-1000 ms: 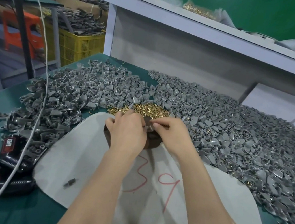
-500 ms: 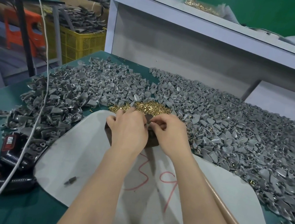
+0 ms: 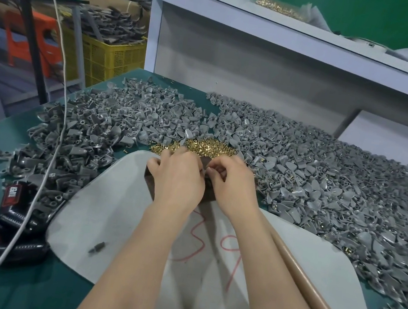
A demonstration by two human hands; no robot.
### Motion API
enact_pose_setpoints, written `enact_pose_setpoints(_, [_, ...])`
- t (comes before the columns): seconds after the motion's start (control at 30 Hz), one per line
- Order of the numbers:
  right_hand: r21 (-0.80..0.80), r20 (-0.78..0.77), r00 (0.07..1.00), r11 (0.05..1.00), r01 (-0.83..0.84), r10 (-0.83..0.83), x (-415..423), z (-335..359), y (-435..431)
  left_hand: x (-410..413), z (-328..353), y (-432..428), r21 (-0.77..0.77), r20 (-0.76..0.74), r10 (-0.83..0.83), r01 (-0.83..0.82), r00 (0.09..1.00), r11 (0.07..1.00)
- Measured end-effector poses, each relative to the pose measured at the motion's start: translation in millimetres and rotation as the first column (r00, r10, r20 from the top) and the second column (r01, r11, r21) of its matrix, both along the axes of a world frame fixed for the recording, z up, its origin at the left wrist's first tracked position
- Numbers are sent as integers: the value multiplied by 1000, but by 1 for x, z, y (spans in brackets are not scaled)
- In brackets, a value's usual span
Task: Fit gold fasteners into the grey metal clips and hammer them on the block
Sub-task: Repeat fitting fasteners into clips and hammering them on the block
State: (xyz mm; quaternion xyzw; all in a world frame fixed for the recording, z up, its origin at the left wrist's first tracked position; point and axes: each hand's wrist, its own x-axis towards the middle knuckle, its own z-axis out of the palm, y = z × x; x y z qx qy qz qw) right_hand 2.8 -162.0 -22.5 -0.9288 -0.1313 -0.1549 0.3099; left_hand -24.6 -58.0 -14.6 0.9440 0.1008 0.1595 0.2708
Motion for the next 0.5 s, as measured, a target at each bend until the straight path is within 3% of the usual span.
enact_pose_setpoints(0.5, [90, -43, 999, 996, 7, -3, 1, -4, -1, 0, 0, 0, 15, 4, -11, 11, 1000, 1000])
